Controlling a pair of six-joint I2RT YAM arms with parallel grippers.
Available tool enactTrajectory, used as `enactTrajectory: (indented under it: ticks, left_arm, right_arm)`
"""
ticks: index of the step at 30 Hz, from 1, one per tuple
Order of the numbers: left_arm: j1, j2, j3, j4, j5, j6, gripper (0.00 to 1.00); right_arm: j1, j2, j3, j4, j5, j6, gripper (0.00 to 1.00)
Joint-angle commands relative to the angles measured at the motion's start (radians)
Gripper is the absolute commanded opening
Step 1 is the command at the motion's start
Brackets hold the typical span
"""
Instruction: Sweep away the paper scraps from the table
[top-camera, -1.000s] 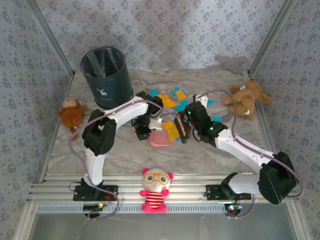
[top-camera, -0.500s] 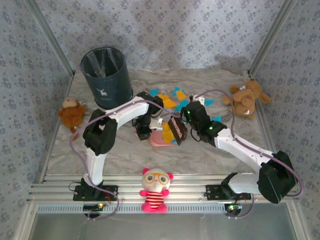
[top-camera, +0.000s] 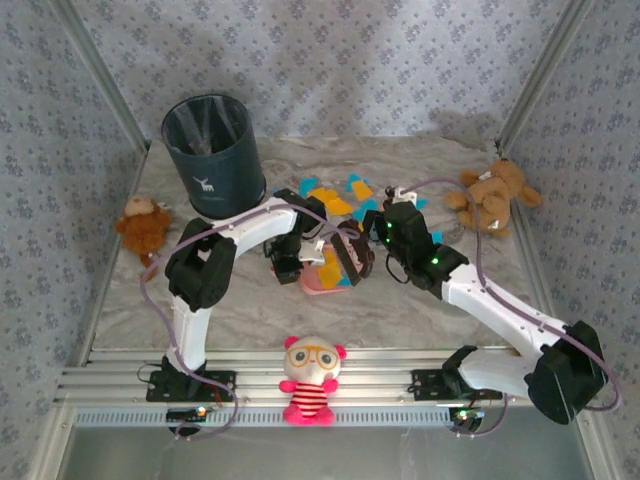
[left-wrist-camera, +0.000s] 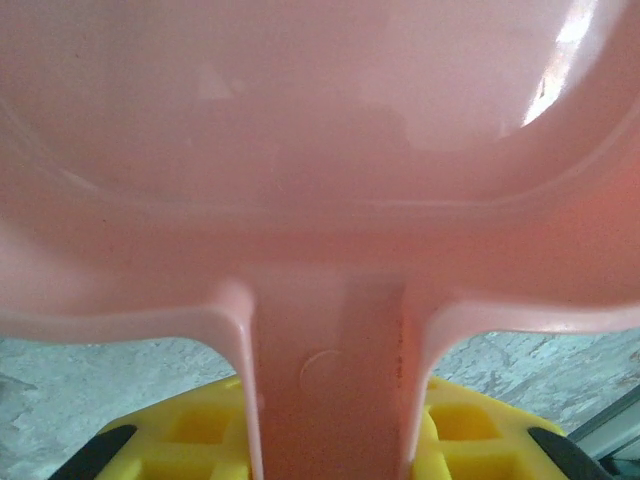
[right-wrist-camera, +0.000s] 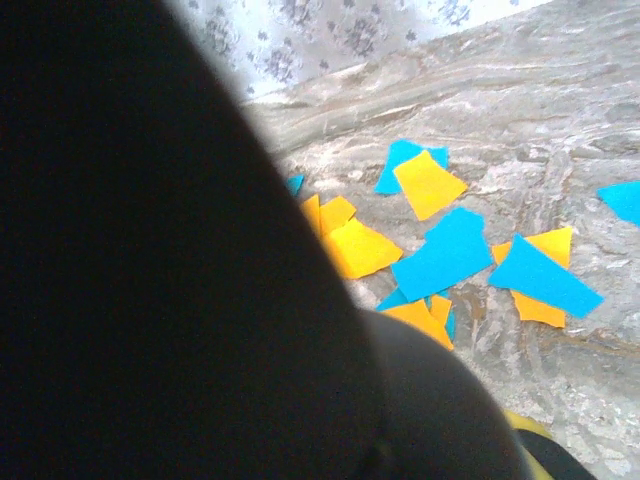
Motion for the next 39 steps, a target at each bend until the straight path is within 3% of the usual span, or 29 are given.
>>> enactTrajectory:
  ticks: [1,9,23,39]
  left_arm:
    - [-0.001,-0.042,-0.016,-0.028,0.014,-0.007,0.00]
    - [0.000,-0.043,-0.019,-0.028,0.019,-0.005,0.00]
    - [0.000,-0.042,-0.026,-0.024,0.024,-0.004,0.00]
    - [0.000,-0.033,-0.031,-0.017,0.029,-0.007,0.00]
  right_arm:
    - [-0.005,-0.029,0.021,-0.040,0.106,0.045,0.00]
    - [0.011,0.010,0.027,-0.115,0.218,0.051,0.00]
    - [0.054,0.088,-0.028,0.013,0.193,0.059,0.00]
    - [0.038,0.123,-0.034,0.132,-0.006,0.094,0.00]
